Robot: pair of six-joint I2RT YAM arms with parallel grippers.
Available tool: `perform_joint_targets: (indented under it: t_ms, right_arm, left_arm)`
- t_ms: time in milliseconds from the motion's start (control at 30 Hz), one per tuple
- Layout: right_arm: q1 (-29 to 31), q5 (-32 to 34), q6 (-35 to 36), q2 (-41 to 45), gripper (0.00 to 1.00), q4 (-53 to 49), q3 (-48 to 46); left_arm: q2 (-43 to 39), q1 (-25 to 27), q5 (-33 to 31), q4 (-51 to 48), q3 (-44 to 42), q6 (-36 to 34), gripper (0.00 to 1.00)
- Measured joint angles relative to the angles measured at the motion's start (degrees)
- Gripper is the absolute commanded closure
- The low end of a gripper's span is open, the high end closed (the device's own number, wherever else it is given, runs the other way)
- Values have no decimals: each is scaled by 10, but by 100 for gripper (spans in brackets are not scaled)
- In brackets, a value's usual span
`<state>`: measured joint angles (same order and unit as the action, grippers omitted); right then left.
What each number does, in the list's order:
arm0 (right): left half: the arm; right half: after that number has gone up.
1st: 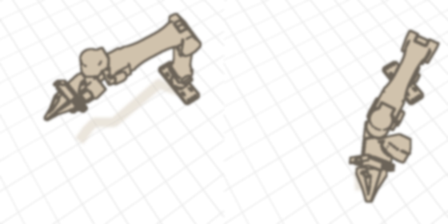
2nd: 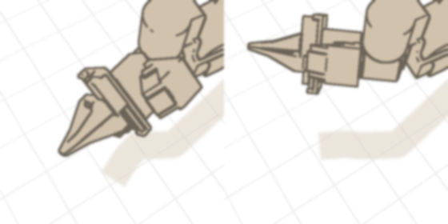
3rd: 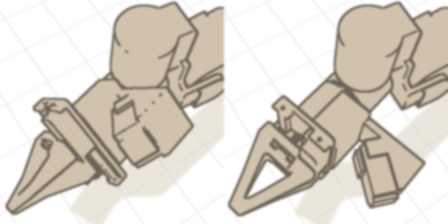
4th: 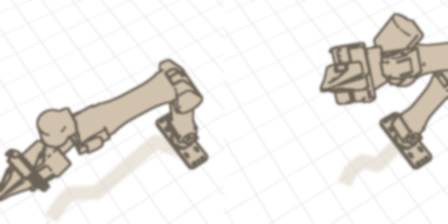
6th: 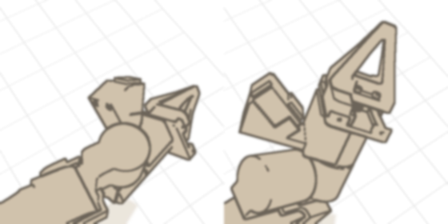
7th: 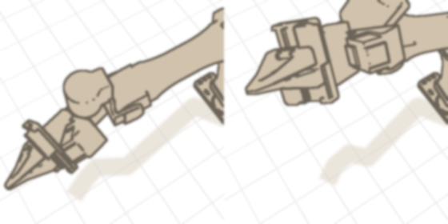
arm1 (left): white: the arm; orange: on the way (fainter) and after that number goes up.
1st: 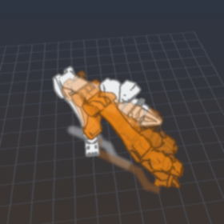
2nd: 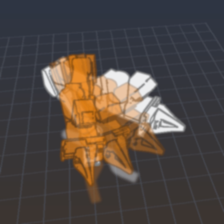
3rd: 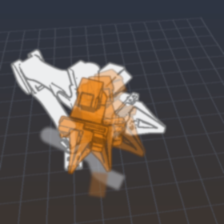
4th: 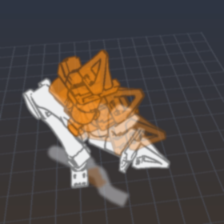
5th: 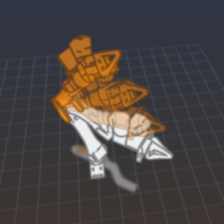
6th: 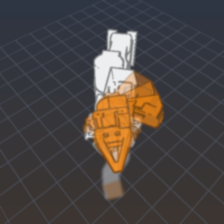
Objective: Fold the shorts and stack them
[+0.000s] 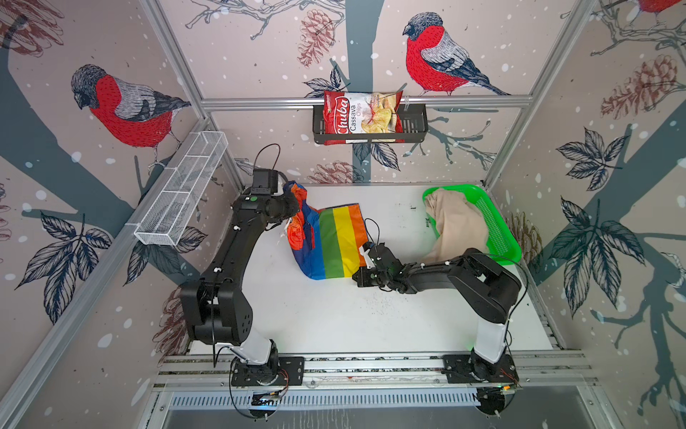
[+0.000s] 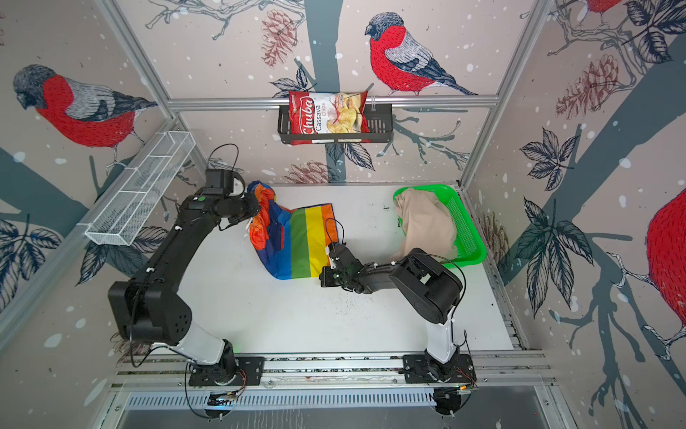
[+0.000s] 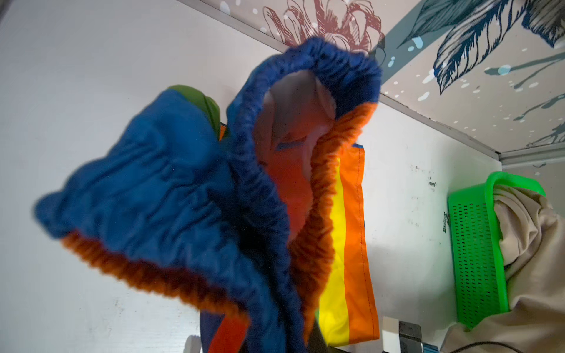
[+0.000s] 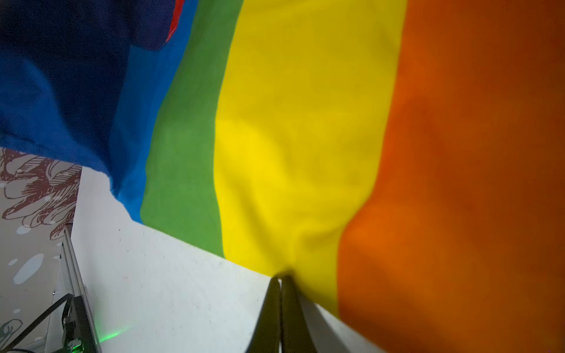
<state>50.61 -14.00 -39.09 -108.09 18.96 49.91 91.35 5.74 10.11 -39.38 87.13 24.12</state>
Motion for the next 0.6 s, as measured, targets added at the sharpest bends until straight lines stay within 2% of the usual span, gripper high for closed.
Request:
perform_joint_targets:
  t_ms: [133, 300, 467, 600]
  right_arm:
    - [-7, 12, 6, 60, 95, -43, -3]
    - [-22, 35, 30, 151, 94, -46, -16]
    - [-71, 45, 30, 143, 98, -43, -48]
    - [-96, 30, 24, 121, 99, -18, -90]
  left_arm:
    - [25, 39, -25, -14, 40, 5, 100]
    - [67, 86, -75, -43, 99, 9, 100]
    - [115, 132, -131, -86, 160, 5, 100]
    - [140, 148, -162, -115, 199, 5, 100]
